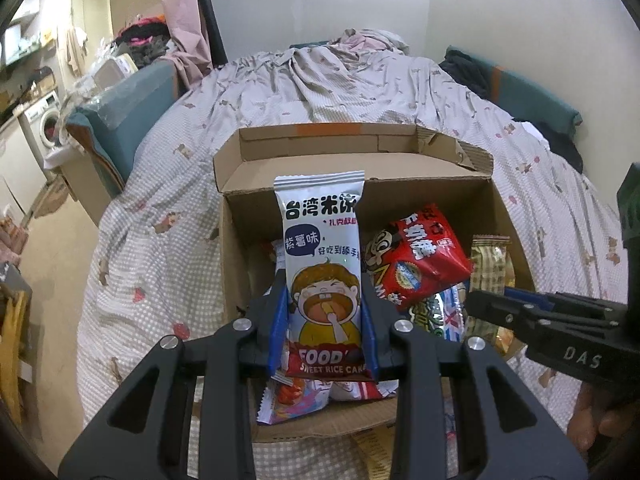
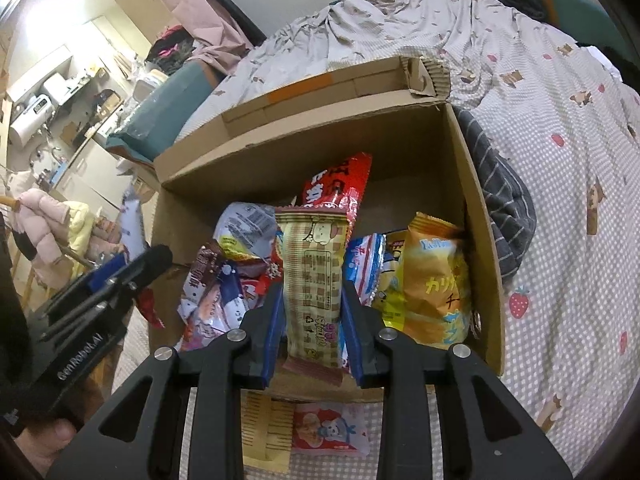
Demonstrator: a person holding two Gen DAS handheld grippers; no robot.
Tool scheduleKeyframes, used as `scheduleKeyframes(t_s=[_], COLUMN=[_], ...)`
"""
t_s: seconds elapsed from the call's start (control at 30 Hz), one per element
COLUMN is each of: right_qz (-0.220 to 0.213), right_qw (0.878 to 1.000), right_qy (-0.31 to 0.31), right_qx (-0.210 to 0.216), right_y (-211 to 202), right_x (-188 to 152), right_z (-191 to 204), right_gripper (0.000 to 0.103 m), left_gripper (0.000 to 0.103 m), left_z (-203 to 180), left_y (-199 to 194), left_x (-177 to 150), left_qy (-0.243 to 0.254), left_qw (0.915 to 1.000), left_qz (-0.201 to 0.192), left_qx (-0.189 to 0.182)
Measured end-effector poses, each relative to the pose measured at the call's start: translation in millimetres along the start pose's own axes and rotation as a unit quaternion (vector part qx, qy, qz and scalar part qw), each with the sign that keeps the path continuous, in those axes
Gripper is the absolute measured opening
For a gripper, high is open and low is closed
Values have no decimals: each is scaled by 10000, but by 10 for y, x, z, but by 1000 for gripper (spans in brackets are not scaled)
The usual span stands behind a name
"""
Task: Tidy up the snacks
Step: 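Carry both bars over the box and lower them inside, then open both tools to release the bars into the box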
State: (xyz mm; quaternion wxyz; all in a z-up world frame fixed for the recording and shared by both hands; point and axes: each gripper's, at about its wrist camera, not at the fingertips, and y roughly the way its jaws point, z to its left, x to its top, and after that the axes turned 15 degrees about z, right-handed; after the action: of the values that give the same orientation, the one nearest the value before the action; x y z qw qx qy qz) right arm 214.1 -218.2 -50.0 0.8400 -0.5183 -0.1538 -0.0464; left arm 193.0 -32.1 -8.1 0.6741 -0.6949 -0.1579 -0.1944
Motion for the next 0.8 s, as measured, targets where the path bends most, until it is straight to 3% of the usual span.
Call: scheduleKeyframes(t_s=[0.13, 0.2, 0.27, 0.3, 0.33, 0.4, 0.8], right_qz=[-56, -72, -84, -109, -153, -367, -337], right_qw=[10000, 9999, 9999, 9998, 9996, 9987, 9972], right_qy=[33, 35, 84, 131, 173, 254, 533], right_qx=[61, 91, 101, 110, 148, 251, 397], right_y=[-20, -31, -48, -66, -88, -164, -231], right_x=[6, 10, 17, 19, 17, 5, 28], right_z=[-3, -3, -11, -26, -42, -71, -179], right_gripper=[31, 31, 32, 45, 67, 84, 84], left_gripper=[31, 42, 67, 72, 79, 80, 81], left_z=[18, 17, 18, 19, 21, 19, 68], left_y=[-3, -12, -34, -45, -59, -64, -79], left_x=[7, 3, -2, -7, -9, -6, -34], left_qy=[-61, -41, -59, -75, -90, -77, -175], left_qw=[10000, 10000, 10000, 9999, 9999, 9999, 9998], left_qz=[28, 3, -40, -74, -119, -129, -89], left_qx=[-17, 7, 4, 0, -11, -8, 16])
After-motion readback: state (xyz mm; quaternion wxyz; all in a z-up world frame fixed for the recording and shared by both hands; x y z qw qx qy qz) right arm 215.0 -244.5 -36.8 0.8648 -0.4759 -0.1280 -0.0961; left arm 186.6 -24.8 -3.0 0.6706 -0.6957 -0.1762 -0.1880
